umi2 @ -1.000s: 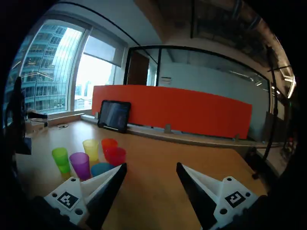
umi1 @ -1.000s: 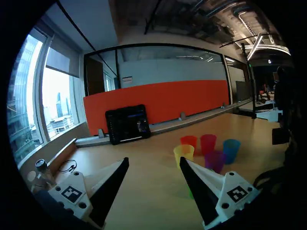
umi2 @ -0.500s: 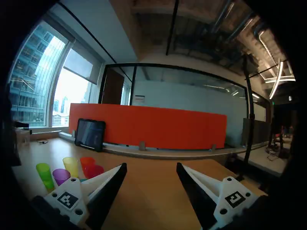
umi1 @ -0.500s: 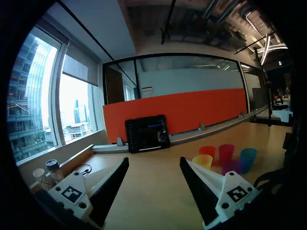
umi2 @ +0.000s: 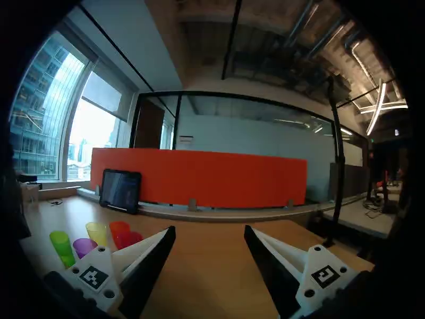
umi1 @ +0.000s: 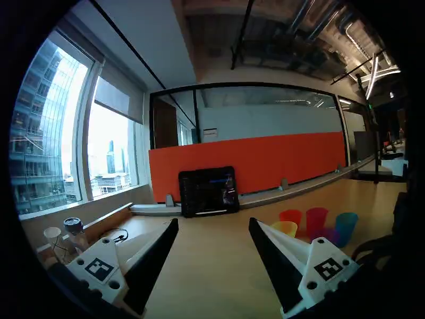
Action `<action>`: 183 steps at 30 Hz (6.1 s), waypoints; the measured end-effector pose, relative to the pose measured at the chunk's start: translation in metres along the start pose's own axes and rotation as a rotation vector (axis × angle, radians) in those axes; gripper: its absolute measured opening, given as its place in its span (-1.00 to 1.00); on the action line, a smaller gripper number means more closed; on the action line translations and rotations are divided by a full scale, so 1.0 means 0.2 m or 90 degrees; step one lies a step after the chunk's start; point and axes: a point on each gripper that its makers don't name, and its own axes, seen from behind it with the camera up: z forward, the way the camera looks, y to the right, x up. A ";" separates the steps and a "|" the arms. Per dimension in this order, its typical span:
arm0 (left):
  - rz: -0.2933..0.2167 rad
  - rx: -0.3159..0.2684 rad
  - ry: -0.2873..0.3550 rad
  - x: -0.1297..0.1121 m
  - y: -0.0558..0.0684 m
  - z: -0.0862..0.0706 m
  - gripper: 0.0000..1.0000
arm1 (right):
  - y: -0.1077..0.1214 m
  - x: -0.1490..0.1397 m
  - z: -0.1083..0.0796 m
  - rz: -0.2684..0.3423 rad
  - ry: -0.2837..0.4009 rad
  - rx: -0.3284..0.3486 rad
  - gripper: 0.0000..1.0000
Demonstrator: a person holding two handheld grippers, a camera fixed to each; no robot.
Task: Pour water
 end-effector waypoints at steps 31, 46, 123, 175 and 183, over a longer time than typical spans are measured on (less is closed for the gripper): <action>-0.036 0.020 0.028 -0.13 0.01 -0.03 0.97 | -0.03 0.04 -0.03 -0.017 -0.015 -0.018 1.00; -0.053 0.015 0.011 -0.21 0.06 -0.02 0.97 | -0.03 0.03 -0.03 -0.017 -0.019 -0.021 1.00; -0.062 0.003 -0.035 -0.32 0.08 0.02 0.97 | 0.04 -0.25 0.10 0.020 -0.010 0.008 1.00; -0.062 0.003 -0.035 -0.32 0.08 0.02 0.97 | 0.07 -0.36 0.12 0.038 -0.031 0.005 1.00; -0.062 0.003 -0.035 -0.32 0.08 0.01 0.97 | 0.07 -0.36 0.11 0.038 -0.031 0.005 1.00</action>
